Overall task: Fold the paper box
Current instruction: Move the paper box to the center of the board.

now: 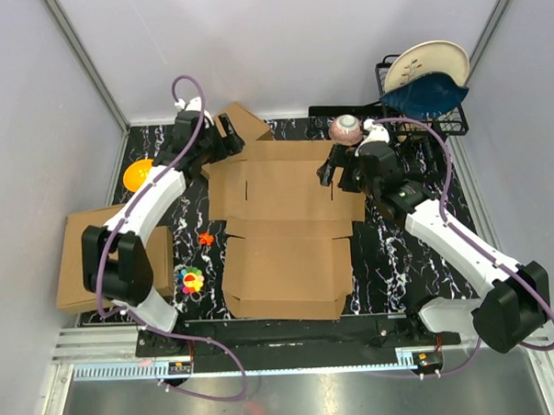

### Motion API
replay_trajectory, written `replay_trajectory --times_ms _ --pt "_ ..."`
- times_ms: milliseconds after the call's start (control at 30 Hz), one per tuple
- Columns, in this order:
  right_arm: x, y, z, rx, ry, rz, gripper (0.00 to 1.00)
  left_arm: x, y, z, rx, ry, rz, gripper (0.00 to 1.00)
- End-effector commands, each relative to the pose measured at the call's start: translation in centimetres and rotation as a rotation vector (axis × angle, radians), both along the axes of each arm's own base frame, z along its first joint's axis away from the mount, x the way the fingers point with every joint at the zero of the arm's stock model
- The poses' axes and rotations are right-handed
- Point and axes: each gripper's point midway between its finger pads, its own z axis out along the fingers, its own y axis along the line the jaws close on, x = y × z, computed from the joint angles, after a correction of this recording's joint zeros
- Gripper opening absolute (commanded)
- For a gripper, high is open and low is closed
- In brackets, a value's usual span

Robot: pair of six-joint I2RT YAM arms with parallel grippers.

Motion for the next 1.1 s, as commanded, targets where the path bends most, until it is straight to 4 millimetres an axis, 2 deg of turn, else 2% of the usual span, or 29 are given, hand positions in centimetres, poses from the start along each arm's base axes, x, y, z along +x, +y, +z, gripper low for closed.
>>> replay_trajectory --times_ms 0,100,467,633,833,1000,1067 --pt "1.0 1.3 2.5 0.039 -0.066 0.035 0.98 2.5 0.7 -1.9 0.088 0.015 0.018 0.80" --pt "1.1 1.5 2.3 0.032 -0.063 0.047 0.98 3.3 0.9 -3.3 0.110 0.051 0.023 0.80" --pt "1.0 1.6 0.9 0.028 -0.041 0.054 0.98 6.3 0.4 -4.6 0.131 0.039 0.025 0.78" --pt "1.1 2.0 0.5 0.030 -0.030 0.061 0.98 7.3 -0.5 -5.9 0.132 0.058 -0.014 0.70" --pt "1.2 1.8 0.3 0.029 -0.026 0.056 0.98 7.9 0.3 -7.8 0.194 0.086 0.004 0.69" --pt "1.1 1.9 0.2 0.030 -0.023 0.058 0.98 7.5 -0.7 -7.0 0.157 0.042 -0.037 0.45" --pt "1.1 1.7 0.3 0.029 -0.029 0.049 0.98 6.6 -0.8 -6.7 0.158 0.028 -0.039 0.38"
